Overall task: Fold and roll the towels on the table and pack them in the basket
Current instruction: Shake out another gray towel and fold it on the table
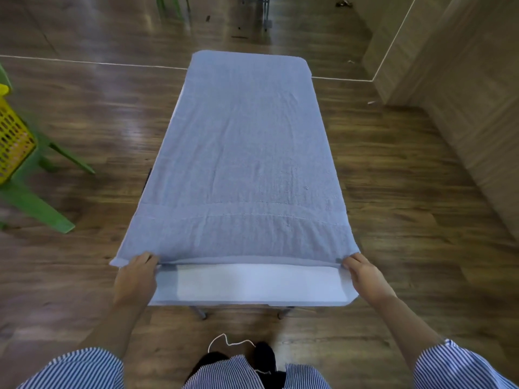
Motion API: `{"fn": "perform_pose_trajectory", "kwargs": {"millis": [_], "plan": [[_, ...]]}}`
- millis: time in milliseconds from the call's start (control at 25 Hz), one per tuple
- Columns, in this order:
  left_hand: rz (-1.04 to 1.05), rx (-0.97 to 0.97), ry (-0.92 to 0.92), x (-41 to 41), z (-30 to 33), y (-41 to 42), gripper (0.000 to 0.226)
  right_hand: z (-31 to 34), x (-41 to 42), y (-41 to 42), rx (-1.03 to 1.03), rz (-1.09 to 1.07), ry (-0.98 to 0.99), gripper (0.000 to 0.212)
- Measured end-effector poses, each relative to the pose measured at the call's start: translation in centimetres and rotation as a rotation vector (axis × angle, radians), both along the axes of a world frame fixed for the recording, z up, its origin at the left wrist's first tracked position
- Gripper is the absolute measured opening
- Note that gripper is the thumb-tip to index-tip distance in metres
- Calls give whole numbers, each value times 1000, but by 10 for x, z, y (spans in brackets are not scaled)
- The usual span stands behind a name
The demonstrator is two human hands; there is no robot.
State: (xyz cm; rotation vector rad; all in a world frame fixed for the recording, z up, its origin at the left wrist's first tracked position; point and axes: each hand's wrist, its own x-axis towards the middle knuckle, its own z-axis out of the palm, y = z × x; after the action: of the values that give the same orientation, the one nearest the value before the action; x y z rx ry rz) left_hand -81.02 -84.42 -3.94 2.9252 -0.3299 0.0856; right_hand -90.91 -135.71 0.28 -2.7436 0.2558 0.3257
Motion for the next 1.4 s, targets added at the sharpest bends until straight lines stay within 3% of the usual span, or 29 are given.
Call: {"fn": "perform_pose_trajectory", "kwargs": {"millis": [200,320,440,760,920,1040,1240,1400], "plan": [[-87,45,-53,-14,14,17,30,3,-8,4,54,46,-57,17],[-78,63,-57,-13,14,22,37,2,-10,3,69,-51,-47,32],[-38,85,-40,-12,8,30,41,-1,-13,7,52,-168,-83,30],[-28,-26,12,-16,8,39,37,5,-18,14,33,-125,-78,36],[-10,22,3,-17,4,57,31,10,-25,12,43,-135,-20,27],[19,90,68,-17,4,79,40,7,-32,13,97,-105,10,16],[-63,141,7,-10,16,72,43,7,-30,17,115,-172,-79,14],[53,89,-39,3,25,61,33,10,-19,18,78,-221,-152,8]]}}
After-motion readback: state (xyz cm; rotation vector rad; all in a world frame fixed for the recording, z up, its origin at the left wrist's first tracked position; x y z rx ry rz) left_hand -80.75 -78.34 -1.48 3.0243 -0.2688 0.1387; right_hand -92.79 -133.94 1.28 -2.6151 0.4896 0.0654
